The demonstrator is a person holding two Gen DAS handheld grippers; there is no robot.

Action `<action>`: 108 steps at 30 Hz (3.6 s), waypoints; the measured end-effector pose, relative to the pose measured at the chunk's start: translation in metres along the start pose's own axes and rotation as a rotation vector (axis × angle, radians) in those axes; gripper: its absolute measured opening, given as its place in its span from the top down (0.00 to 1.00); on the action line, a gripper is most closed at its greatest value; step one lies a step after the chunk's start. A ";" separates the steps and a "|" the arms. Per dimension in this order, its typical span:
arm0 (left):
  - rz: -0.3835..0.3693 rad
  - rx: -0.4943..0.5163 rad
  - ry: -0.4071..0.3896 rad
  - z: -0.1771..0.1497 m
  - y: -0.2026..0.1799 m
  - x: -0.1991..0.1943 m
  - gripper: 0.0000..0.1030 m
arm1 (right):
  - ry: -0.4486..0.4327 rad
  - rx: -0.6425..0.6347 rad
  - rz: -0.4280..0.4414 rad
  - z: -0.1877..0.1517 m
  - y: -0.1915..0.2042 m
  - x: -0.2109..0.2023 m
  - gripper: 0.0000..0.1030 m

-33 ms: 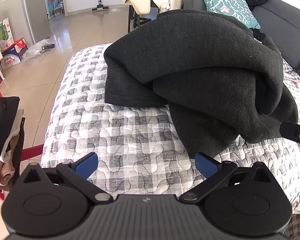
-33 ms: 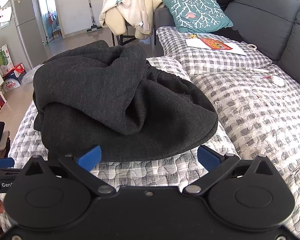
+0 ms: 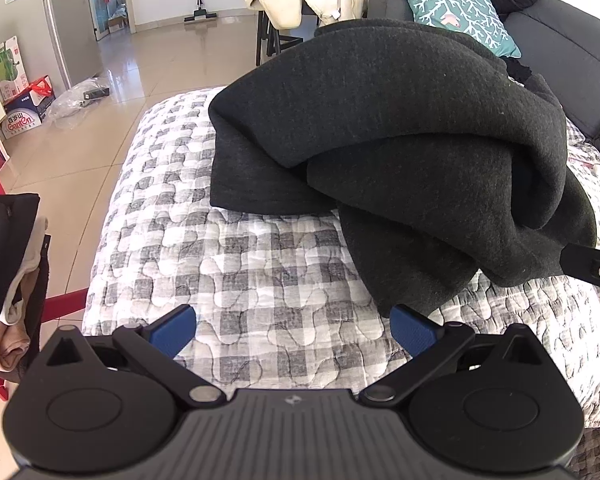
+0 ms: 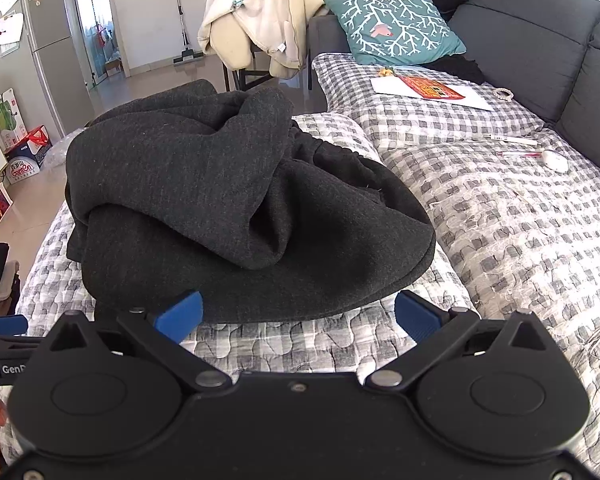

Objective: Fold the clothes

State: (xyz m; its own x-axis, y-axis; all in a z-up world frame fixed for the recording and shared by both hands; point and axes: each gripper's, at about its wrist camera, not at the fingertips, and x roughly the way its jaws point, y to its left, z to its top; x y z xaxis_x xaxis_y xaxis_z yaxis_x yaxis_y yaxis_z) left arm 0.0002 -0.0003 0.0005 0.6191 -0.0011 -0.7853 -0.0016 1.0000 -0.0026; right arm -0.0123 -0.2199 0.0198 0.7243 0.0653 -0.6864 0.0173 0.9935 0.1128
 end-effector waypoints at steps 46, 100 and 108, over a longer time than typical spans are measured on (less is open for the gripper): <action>-0.236 0.272 -0.237 0.045 -0.025 -0.021 0.04 | 0.119 0.439 0.121 0.020 -0.105 0.082 0.02; 0.030 0.026 -0.314 0.034 0.121 -0.025 0.47 | 0.126 0.596 0.433 0.017 -0.070 0.049 0.27; -0.126 0.110 -0.477 0.032 0.092 -0.060 0.21 | 0.169 0.579 0.412 0.017 -0.047 0.081 0.50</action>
State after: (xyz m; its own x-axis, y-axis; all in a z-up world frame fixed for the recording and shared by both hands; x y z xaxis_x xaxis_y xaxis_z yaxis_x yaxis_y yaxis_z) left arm -0.0119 0.0915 0.0677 0.8989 -0.1462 -0.4130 0.1631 0.9866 0.0058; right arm 0.0570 -0.2628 -0.0293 0.6353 0.4829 -0.6027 0.1618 0.6799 0.7152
